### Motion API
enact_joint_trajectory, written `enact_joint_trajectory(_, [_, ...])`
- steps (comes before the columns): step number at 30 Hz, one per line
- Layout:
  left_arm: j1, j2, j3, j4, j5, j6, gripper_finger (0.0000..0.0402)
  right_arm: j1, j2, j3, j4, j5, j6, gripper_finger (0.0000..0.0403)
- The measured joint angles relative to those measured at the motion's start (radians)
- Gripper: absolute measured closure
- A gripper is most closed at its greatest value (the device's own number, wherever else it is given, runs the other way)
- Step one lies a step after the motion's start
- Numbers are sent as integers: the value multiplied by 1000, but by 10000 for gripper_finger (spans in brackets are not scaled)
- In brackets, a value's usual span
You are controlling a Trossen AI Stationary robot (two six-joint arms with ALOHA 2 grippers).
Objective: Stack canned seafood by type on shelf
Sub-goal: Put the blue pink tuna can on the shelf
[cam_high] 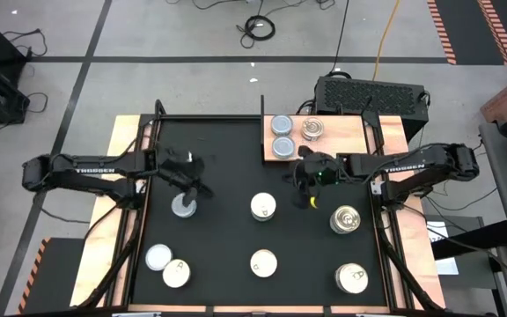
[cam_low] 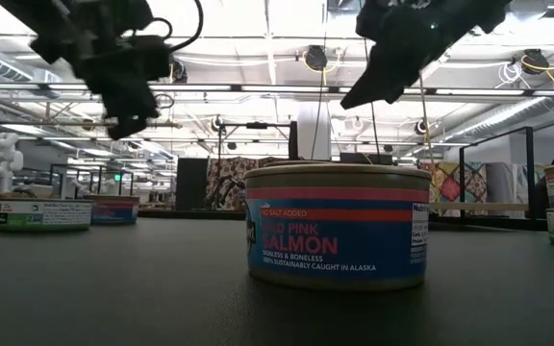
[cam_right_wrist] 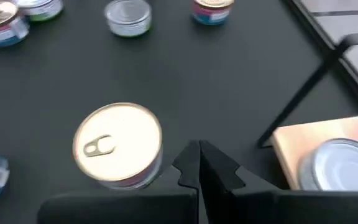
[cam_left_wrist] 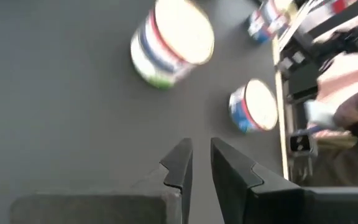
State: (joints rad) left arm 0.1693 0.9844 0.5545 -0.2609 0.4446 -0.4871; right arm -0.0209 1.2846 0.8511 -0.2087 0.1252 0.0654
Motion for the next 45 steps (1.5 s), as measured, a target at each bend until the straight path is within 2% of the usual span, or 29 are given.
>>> enact_joint_trajectory(5, [-217,0,0,-50,-189,-177,343,63,1,-44,7,2,10,403])
enact_joint_trajectory(13, [-502,0,7,-35,-477,-447,343,187,1,-59,6,6,105,403])
enact_joint_trajectory(20, [-732,24,7,-30,-634,-693,343,327,1,-59,10,58,166,403])
enact_joint_trajectory(24, [-829,57,10,-15,-658,-844,343,390,1,-60,10,64,188,403])
enact_joint_trajectory(28, [-872,107,54,-81,-666,-939,343,432,1,-60,9,66,222,403])
enact_joint_trajectory(36, [-930,259,210,-201,-507,-1081,343,470,1,-61,4,66,219,403])
enact_joint_trajectory(40, [-944,338,324,-334,-471,-1059,343,475,1,-61,5,65,216,403])
enact_joint_trajectory(45, [-944,395,387,-357,-472,-875,343,475,1,-61,6,65,219,403])
